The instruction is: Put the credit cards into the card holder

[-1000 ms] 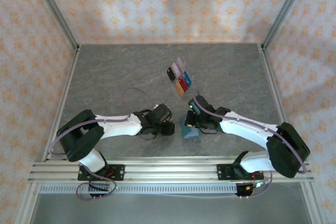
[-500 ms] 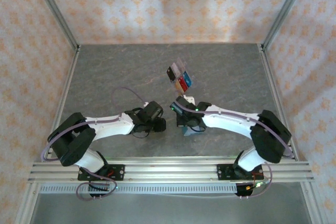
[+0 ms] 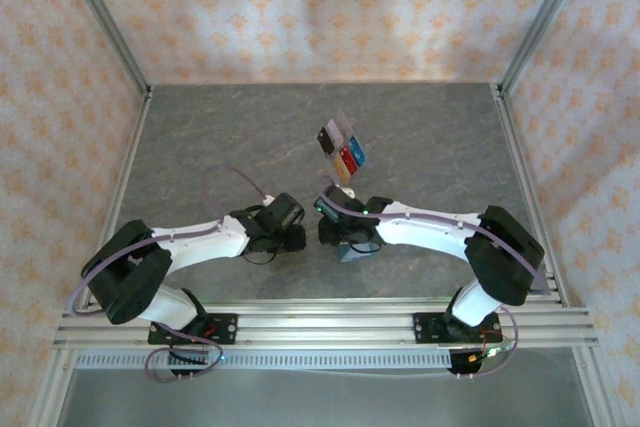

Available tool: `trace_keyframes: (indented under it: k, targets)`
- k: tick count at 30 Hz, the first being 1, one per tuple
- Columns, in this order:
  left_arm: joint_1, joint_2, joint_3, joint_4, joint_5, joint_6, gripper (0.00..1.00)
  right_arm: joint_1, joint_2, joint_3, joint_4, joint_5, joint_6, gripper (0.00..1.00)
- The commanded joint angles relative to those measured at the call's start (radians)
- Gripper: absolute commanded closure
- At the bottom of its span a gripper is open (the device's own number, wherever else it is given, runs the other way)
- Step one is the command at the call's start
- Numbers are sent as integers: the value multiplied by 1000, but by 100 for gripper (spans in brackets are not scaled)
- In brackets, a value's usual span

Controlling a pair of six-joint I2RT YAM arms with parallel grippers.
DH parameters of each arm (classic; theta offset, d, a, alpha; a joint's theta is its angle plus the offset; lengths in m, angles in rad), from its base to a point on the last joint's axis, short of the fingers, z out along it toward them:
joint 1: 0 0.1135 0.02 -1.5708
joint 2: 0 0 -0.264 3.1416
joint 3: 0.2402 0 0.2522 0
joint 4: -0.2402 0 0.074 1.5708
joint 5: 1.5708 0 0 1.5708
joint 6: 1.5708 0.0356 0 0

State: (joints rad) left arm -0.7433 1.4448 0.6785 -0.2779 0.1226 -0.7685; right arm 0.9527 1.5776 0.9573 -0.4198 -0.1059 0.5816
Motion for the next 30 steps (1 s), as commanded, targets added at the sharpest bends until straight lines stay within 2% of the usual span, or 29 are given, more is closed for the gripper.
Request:
trace_keyframes:
  k: [1, 9, 13, 16, 20, 30]
  targets:
    - [10, -23, -10, -32, -22, -13, 54, 1, -37, -33, 96, -93, 11, 45]
    - [34, -17, -38, 41, 72, -25, 55, -22, -92, -97, 235, -202, 47, 34]
    - [36, 31, -37, 120, 143, -34, 67, -34, -116, -111, 245, -208, 54, 32]
    - [30, 50, -33, 166, 169, -36, 73, -38, -121, -117, 250, -221, 59, 34]
    - [15, 87, -5, 181, 178, -31, 74, -52, -145, -157, 326, -267, 92, 42]
    - [-22, 239, 51, 254, 201, -50, 76, -110, -155, -241, 528, -434, 174, 47]
